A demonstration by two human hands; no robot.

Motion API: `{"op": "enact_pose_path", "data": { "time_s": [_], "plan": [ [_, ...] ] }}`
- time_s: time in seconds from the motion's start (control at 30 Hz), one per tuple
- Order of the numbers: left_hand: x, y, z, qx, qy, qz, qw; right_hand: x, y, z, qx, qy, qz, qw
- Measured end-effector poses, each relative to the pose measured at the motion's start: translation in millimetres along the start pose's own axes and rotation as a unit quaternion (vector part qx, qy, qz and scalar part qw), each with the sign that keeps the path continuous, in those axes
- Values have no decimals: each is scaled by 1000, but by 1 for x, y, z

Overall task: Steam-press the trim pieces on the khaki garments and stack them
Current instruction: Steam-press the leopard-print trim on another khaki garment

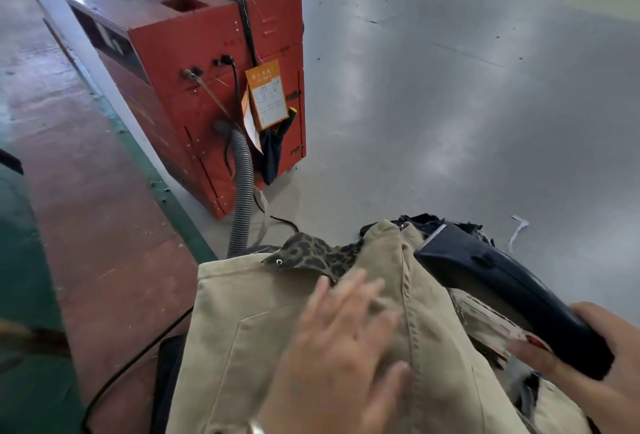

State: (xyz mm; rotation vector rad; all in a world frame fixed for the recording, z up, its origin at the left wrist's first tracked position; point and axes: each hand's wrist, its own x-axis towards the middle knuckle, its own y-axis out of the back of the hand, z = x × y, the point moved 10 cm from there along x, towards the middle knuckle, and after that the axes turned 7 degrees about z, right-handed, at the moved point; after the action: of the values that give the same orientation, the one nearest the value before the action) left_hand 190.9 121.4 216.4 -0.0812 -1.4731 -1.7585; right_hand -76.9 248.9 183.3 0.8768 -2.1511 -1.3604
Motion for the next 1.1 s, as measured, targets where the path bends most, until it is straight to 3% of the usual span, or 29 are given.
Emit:
{"op": "enact_pose_path", "data": {
  "time_s": [0.07,0.13,0.17,0.27,0.37,0.5,0.6,0.67,0.77,0.83,0.9,1.1],
  "plan": [
    [-12,38,-75,85,177,22,980,-4,-12,17,12,-11,-17,1000],
    [-39,62,-134,131,355,-14,925,-8,-19,9,15,-14,-33,999],
    [-51,64,-146,122,407,-26,905,-9,-20,-3,10,-9,-41,999],
    [-60,69,-146,45,403,59,912,-16,-18,-54,-3,22,-61,998],
    [-62,85,-147,41,376,120,918,-16,-11,-88,-27,43,-58,997],
    [-72,89,-162,30,405,107,908,-17,-7,-83,5,27,-41,999],
    [-54,106,-129,151,331,132,922,-16,-2,-69,-2,28,-18,999],
    [-29,96,-72,116,216,132,960,-16,5,-63,-6,22,-2,1000],
    [-9,40,19,-46,29,20,998,-21,16,-68,-8,24,11,1000],
    [-11,-4,60,-45,-72,-76,994,-25,22,-75,-10,27,10,1000],
    [-10,-29,73,-4,-103,-111,988,-28,25,-79,-13,27,11,999],
    [-17,-50,87,11,-103,-63,993,-31,23,-75,-48,25,-5,999]
  ]
}}
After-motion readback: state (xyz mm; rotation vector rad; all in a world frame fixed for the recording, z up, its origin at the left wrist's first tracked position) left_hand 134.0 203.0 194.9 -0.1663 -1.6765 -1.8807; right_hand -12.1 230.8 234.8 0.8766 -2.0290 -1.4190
